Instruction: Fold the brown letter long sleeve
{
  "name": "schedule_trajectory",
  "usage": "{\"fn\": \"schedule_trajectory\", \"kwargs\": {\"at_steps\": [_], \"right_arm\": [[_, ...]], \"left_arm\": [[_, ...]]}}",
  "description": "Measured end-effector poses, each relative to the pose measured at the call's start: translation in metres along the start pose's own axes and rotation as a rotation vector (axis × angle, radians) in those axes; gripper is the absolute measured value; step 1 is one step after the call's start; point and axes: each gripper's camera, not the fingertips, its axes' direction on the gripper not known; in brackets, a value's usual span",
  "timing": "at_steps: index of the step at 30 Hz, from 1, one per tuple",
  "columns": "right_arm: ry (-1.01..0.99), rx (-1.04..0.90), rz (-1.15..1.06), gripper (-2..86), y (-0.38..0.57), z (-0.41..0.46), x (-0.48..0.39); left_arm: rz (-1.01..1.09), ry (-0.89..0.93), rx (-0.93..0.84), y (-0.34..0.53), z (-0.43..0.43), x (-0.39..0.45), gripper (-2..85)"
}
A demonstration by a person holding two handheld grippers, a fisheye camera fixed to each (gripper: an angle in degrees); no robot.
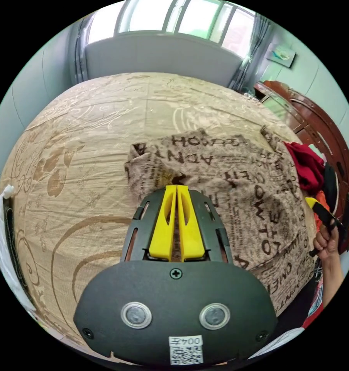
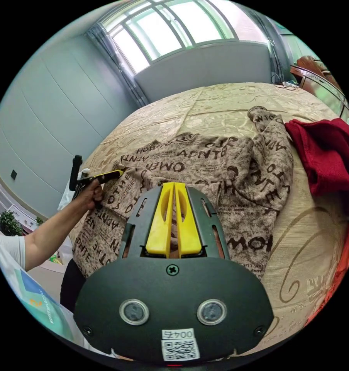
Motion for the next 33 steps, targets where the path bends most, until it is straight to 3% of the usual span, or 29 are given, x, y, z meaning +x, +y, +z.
{"fn": "schedule_trajectory", "kwargs": {"at_steps": [4,7,11,15,18,22,25,30,32,33], "right_arm": [[0.062,-0.014,-0.055,2.1,-0.005,0.001,-0.003],[0.169,-0.148,0.012,4.1,-0.004,0.028,0.021],[0.08,-0.005,0.131,8.7,-0.013,-0.012,0.052],[0.022,-0.062,0.171,12.5,-0.038,0.005,0.061],[0.178,-0.134,0.122,6.8,-0.048,0.027,0.046],[0.301,0.007,-0.003,2.9,-0.063,-0.002,0.028],[0.234,-0.138,0.035,4.2,-0.071,0.026,0.055],[0.206,0.036,0.087,7.0,-0.076,-0.023,0.055],[0.23,-0.141,0.054,6.1,-0.074,0.005,0.06],[0.21,-0.106,0.06,6.0,-0.076,-0.002,0.062]], "left_arm": [[-0.16,0.14,0.029,0.004,-0.002,-0.044,0.6],[-0.154,0.084,0.046,0.004,-0.007,-0.042,0.6],[-0.102,0.002,0.078,0.008,-0.011,-0.031,0.3],[-0.082,-0.044,0.057,0.004,-0.003,-0.025,0.2],[-0.084,-0.04,0.059,0.002,-0.001,-0.026,0.2],[-0.102,-0.001,0.064,0.001,0.001,-0.031,0.3],[-0.114,0.024,0.068,0.0,0.003,-0.034,0.4],[-0.122,0.033,0.066,-0.004,0.008,-0.033,0.5],[-0.127,0.046,0.068,-0.004,0.009,-0.033,0.5],[-0.13,0.051,0.068,-0.005,0.01,-0.033,0.6]]}}
